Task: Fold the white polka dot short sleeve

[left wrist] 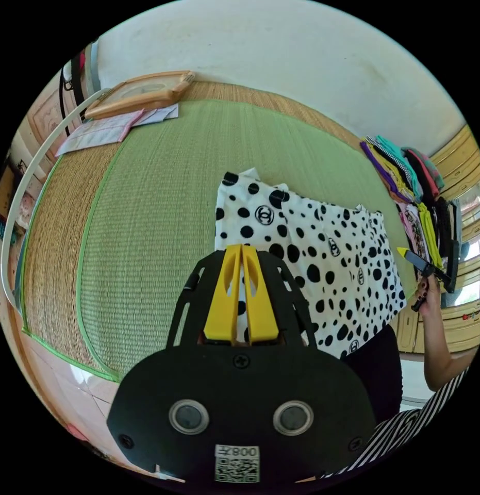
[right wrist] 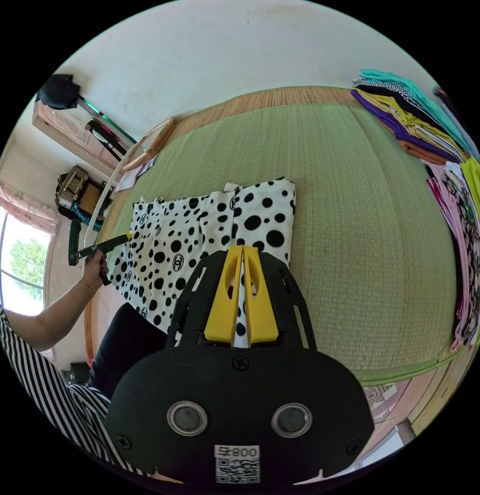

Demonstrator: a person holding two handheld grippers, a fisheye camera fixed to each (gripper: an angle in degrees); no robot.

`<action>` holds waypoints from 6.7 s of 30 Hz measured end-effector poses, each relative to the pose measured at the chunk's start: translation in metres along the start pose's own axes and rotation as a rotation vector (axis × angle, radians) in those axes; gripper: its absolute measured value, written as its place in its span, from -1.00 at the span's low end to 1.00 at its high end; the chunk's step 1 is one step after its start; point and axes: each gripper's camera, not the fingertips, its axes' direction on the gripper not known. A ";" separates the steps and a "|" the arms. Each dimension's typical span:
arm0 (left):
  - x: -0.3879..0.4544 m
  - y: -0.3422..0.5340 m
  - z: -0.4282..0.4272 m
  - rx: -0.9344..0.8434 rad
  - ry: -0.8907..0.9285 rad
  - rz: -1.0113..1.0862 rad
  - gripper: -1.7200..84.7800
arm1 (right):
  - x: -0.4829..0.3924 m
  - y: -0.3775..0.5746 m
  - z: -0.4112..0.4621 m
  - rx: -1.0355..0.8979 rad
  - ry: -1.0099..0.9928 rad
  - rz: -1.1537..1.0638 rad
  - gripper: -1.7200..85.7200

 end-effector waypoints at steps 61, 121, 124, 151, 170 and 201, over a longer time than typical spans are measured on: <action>0.373 0.055 -0.085 -0.198 0.408 0.397 -0.91 | 0.156 0.172 0.032 -0.049 -0.278 0.290 -0.85; 0.619 0.053 -0.113 -0.166 0.375 0.706 -0.93 | 0.300 -0.093 0.123 -0.105 -0.822 0.310 -0.80; 0.610 0.050 -0.115 -0.148 0.398 0.686 -0.93 | 0.304 -0.092 0.116 -0.097 -0.809 0.312 -0.80; 0.530 0.057 -0.060 -0.151 0.473 0.649 -0.93 | 0.254 -0.157 0.108 -0.134 -0.716 0.287 -0.88; 0.409 0.076 -0.028 -0.090 0.607 0.590 -0.93 | 0.168 -0.143 0.028 -0.037 -0.599 0.301 -0.91; -0.069 0.190 0.086 0.107 0.748 -0.326 -0.94 | -0.246 -0.231 0.117 -0.164 -0.470 0.071 -0.91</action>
